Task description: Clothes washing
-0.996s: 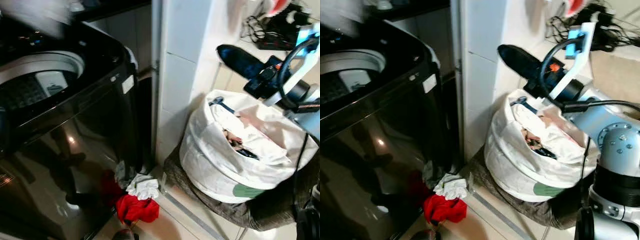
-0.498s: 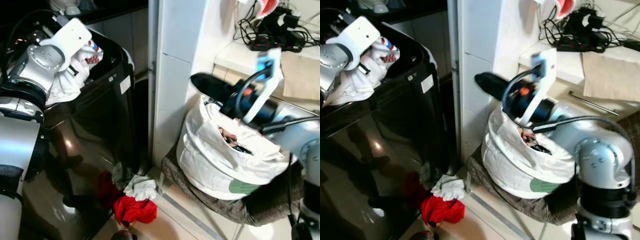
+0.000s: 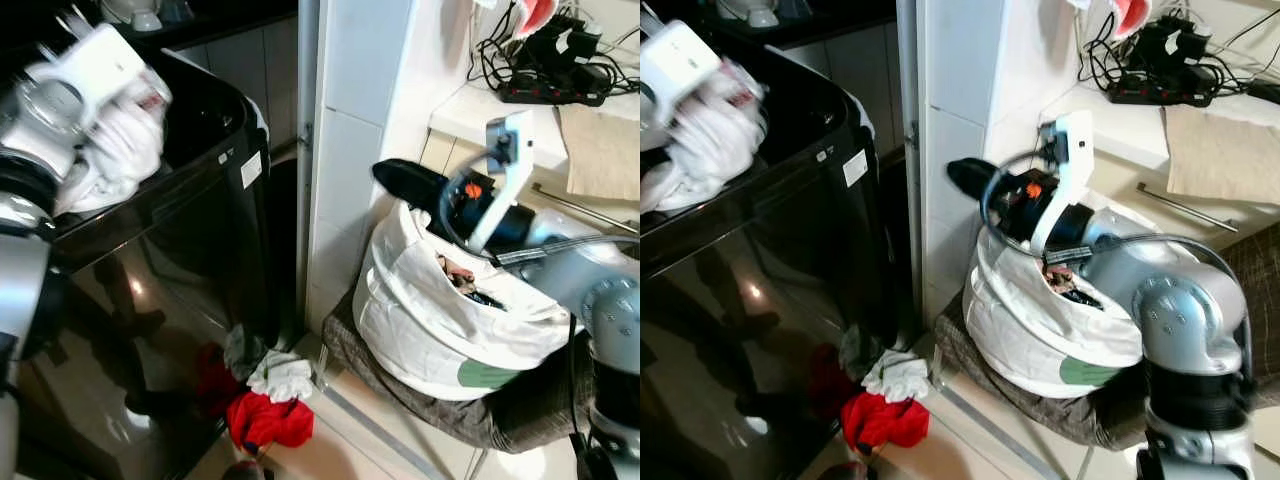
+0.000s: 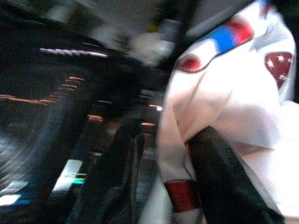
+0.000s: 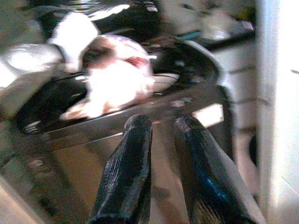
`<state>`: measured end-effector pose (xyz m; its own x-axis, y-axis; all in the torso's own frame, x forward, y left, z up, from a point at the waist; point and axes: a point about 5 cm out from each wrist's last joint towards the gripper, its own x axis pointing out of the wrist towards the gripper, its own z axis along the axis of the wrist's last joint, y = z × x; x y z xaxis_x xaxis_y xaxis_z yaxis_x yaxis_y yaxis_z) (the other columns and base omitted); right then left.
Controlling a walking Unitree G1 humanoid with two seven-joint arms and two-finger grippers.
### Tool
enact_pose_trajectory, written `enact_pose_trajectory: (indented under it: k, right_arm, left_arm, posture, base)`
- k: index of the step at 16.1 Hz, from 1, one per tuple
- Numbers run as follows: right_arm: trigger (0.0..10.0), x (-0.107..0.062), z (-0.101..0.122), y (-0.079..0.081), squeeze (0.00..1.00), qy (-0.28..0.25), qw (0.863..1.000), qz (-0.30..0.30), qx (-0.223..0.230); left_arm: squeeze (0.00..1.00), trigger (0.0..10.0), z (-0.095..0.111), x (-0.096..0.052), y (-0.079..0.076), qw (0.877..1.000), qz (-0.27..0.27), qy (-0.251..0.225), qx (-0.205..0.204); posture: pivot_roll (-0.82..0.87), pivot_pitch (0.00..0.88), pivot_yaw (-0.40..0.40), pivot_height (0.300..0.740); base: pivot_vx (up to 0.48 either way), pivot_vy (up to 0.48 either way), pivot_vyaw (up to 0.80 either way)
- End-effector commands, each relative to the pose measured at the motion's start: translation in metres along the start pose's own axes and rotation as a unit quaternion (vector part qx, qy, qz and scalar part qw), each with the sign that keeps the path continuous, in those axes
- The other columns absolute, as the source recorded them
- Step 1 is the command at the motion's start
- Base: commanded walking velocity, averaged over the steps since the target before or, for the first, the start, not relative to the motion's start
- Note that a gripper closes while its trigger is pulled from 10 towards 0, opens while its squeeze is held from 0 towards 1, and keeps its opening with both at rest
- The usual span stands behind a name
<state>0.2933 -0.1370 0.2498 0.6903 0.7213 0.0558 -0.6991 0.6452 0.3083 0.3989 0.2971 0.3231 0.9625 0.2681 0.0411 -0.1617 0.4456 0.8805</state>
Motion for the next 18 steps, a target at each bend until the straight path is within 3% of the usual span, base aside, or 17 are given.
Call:
enact_pose_trajectory:
  k: [1, 2, 3, 4, 5, 6, 7, 8, 9, 10, 11, 12, 13, 14, 17, 18]
  right_arm:
    - [10.0, 0.001, 0.003, -0.010, 0.00, -0.005, 0.999, -0.037, 0.002]
    - [10.0, 0.001, 0.002, -0.011, 0.00, -0.002, 0.999, -0.041, 0.003]
    - [10.0, 0.001, 0.000, -0.012, 0.00, 0.004, 0.999, -0.045, 0.004]
    - [10.0, 0.001, -0.001, -0.012, 0.00, 0.007, 0.999, -0.047, 0.003]
    - [10.0, 0.000, -0.005, -0.015, 0.00, 0.018, 0.998, -0.061, -0.004]
    - [10.0, 0.000, -0.005, -0.016, 0.00, 0.020, 0.998, -0.066, -0.005]
    - [10.0, 0.000, -0.008, -0.025, 0.00, 0.022, 0.994, -0.107, -0.010]
    - [10.0, -0.003, -0.011, -0.042, 0.00, 0.036, 0.984, -0.170, -0.042]
    - [10.0, -0.005, -0.015, -0.060, 0.00, 0.043, 0.971, -0.230, -0.058]
    - [10.0, -0.011, -0.020, -0.083, 0.00, 0.050, 0.952, -0.298, -0.052]
    - [10.0, -0.017, -0.027, -0.100, 1.00, 0.058, 0.936, -0.342, -0.049]
    - [10.0, -0.020, -0.031, -0.108, 1.00, 0.062, 0.930, -0.360, -0.043]
    - [10.0, -0.028, -0.040, -0.124, 1.00, 0.076, 0.917, -0.390, -0.040]
    - [10.0, -0.035, -0.050, -0.142, 1.00, 0.086, 0.907, -0.412, -0.022]
    - [10.0, -0.036, -0.054, -0.152, 1.00, 0.094, 0.906, -0.412, -0.017]
    - [10.0, -0.036, -0.056, -0.156, 1.00, 0.096, 0.907, -0.409, -0.013]
  left_arm:
    - [1.00, 10.0, 0.012, -0.001, 0.016, 0.999, 0.036, -0.028, -0.001]
    - [1.00, 10.0, 0.010, -0.001, 0.012, 1.000, 0.018, -0.022, 0.000]
    - [1.00, 10.0, 0.005, 0.000, -0.008, 0.998, -0.066, -0.004, -0.004]
    - [0.91, 10.0, 0.004, 0.000, -0.013, 0.997, -0.081, -0.003, 0.000]
    - [0.00, 10.0, 0.008, 0.000, -0.021, 0.995, -0.092, -0.018, -0.044]
    - [0.00, 10.0, 0.009, 0.000, -0.022, 0.994, -0.093, -0.022, -0.046]
    - [0.00, 10.0, 0.020, 0.000, -0.025, 0.985, -0.102, -0.058, -0.128]
    - [0.00, 10.0, 0.040, -0.002, -0.025, 0.970, -0.102, -0.138, -0.169]
    - [0.00, 10.0, 0.052, -0.005, -0.028, 0.948, -0.104, -0.194, -0.230]
    - [0.00, 10.0, 0.062, -0.009, -0.036, 0.914, -0.127, -0.245, -0.298]
    - [0.00, 10.0, 0.071, -0.015, -0.047, 0.884, -0.164, -0.290, -0.327]
    - [0.00, 10.0, 0.075, -0.019, -0.055, 0.873, -0.182, -0.308, -0.333]
    - [0.00, 10.0, 0.083, -0.030, -0.078, 0.842, -0.242, -0.336, -0.347]
    - [0.00, 10.0, 0.095, -0.062, -0.112, 0.791, -0.341, -0.386, -0.329]
    - [0.00, 10.0, 0.098, -0.085, -0.127, 0.765, -0.382, -0.400, -0.329]
    - [0.00, 10.0, 0.099, -0.100, -0.133, 0.753, -0.404, -0.402, -0.329]
  posture:
    - [-0.02, 0.000, -0.025, 0.740]
    - [-0.02, 0.000, -0.026, 0.740]
    - [-0.02, 0.000, -0.022, 0.740]
    - [-0.02, 0.000, -0.022, 0.740]
    - [-0.02, 0.000, -0.018, 0.740]
    - [-0.02, 0.000, -0.018, 0.740]
    - [-0.02, 0.000, -0.011, 0.740]
    - [-0.02, 0.000, -0.004, 0.740]
    - [-0.02, 0.000, 0.005, 0.740]
    - [-0.02, 0.000, 0.007, 0.740]
    - [-0.02, 0.000, 0.008, 0.740]
    - [-0.01, 0.000, 0.008, 0.740]
    - [0.00, 0.000, 0.008, 0.740]
    - [0.02, 0.004, 0.011, 0.740]
    - [0.05, 0.034, 0.016, 0.740]
    - [0.07, 0.052, 0.016, 0.740]
  base:
    - [0.000, 0.000, 0.00]
    - [0.000, 0.000, 0.00]
    - [0.000, 0.000, 0.00]
    - [0.000, 0.000, 0.00]
    - [0.000, 0.000, 0.00]
    - [0.000, 0.000, 0.00]
    - [0.000, 0.000, 0.00]
    - [0.000, 0.000, 0.00]
    - [0.000, 0.000, 0.00]
    - [0.000, 0.000, 0.00]
    - [0.000, 0.000, 0.00]
    - [0.000, 0.000, 0.00]
    - [0.000, 0.000, 0.00]
    - [0.000, 0.000, 0.00]
    - [0.000, 0.000, 0.00]
    - [0.000, 0.000, 0.00]
